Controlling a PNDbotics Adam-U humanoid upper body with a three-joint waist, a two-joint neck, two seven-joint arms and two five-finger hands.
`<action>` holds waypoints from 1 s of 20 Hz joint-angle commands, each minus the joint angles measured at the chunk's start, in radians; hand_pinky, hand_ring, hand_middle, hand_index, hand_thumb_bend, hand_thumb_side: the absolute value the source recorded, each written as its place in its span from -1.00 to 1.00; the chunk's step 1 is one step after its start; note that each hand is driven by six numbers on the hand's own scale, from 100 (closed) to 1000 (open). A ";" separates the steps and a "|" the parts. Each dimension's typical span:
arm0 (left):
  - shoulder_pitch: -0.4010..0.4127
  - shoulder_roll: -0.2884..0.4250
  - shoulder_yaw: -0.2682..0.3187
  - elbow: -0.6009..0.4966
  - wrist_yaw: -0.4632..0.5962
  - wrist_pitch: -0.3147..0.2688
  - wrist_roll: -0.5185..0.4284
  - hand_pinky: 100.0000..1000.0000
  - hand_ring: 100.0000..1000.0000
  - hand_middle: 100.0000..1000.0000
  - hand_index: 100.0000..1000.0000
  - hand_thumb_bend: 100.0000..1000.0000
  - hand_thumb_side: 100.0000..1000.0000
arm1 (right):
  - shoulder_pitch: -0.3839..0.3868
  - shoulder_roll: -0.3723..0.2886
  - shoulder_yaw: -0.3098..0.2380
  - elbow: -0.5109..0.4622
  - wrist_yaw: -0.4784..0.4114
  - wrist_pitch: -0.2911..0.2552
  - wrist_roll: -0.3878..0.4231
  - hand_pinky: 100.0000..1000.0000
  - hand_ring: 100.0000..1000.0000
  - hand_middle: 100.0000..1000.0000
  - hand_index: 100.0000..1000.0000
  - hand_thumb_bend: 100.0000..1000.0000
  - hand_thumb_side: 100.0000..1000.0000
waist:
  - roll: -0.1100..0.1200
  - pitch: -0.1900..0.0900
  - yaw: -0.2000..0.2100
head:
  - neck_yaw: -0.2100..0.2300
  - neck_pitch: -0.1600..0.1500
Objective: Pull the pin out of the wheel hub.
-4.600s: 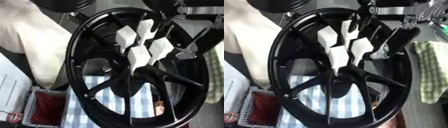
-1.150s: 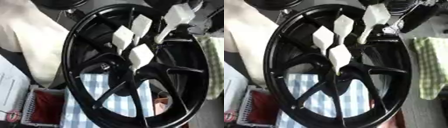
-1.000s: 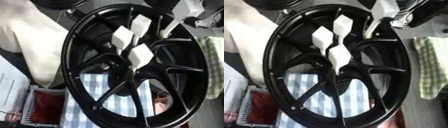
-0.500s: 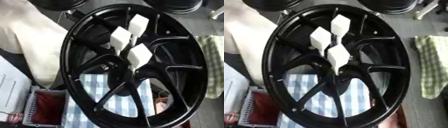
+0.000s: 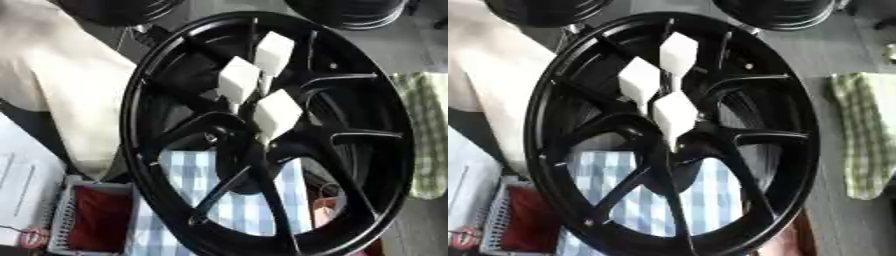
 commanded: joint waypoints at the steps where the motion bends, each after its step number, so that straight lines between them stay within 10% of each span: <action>1: -0.006 0.020 0.011 -0.018 -0.003 0.000 0.003 0.50 0.50 0.39 0.54 -0.34 0.43 | -0.001 -0.034 -0.031 0.038 0.040 0.009 -0.006 0.69 0.77 0.74 0.70 0.06 -0.55 | 0.001 -0.022 -0.001 | 0.002 -0.010; 12: -0.013 0.020 0.007 -0.018 -0.002 0.000 -0.005 0.50 0.50 0.39 0.54 -0.34 0.43 | -0.029 -0.015 -0.046 0.026 0.028 0.048 -0.062 0.64 0.62 0.57 0.59 -0.09 -0.45 | 0.004 -0.022 0.004 | 0.002 -0.007; 20: -0.018 0.020 0.002 -0.019 0.001 0.001 -0.010 0.50 0.50 0.39 0.54 -0.34 0.42 | -0.104 0.021 0.013 -0.116 -0.210 0.025 -0.163 0.59 0.42 0.35 0.42 -0.55 -0.18 | 0.007 -0.024 0.012 | -0.006 -0.010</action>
